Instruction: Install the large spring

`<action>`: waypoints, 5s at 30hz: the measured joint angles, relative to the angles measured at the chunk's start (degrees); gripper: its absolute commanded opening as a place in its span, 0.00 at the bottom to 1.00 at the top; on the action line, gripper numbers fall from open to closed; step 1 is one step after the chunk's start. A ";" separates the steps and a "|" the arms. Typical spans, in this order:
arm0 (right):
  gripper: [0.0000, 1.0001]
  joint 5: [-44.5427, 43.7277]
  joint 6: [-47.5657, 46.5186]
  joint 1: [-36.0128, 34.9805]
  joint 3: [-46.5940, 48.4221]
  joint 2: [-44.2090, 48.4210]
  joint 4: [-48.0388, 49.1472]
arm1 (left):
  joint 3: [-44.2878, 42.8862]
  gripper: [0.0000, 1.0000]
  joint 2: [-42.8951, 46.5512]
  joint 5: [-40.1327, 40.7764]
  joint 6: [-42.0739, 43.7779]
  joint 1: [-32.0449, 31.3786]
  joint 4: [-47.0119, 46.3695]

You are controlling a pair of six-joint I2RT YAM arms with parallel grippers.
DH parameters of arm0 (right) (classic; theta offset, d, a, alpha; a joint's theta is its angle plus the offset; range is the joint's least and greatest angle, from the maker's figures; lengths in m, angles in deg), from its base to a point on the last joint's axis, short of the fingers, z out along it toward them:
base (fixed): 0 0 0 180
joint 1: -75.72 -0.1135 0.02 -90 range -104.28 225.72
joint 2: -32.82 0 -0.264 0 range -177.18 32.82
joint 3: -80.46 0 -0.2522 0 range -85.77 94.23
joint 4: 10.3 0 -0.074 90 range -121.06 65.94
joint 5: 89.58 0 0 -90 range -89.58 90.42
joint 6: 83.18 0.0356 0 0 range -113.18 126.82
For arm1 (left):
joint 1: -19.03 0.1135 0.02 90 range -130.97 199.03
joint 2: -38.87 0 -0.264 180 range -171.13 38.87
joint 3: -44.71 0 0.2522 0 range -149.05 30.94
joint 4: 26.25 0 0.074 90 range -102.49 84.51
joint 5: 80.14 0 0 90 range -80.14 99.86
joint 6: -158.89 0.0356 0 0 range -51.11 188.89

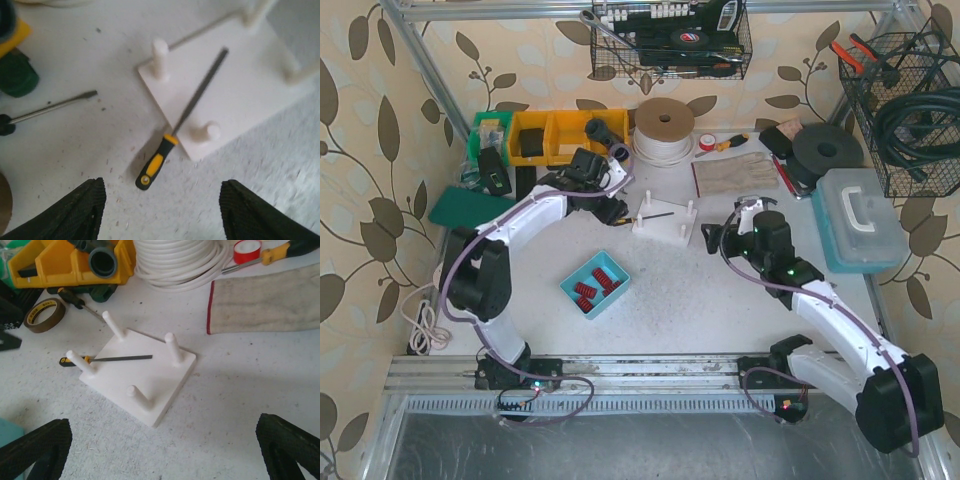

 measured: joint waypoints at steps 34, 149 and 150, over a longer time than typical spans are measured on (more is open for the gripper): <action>0.98 -8.98 0.48 -0.04 -4.09 5.31 4.57 | -16.35 0.48 -24.90 -5.77 39.71 3.65 14.49; 0.95 -12.50 5.18 -0.37 -0.31 -0.96 -2.34 | 15.02 0.57 23.23 21.38 -50.05 14.67 16.90; 0.95 -12.50 5.16 -0.44 -0.31 -1.22 -2.38 | 15.02 0.54 23.52 21.59 -52.83 13.40 17.90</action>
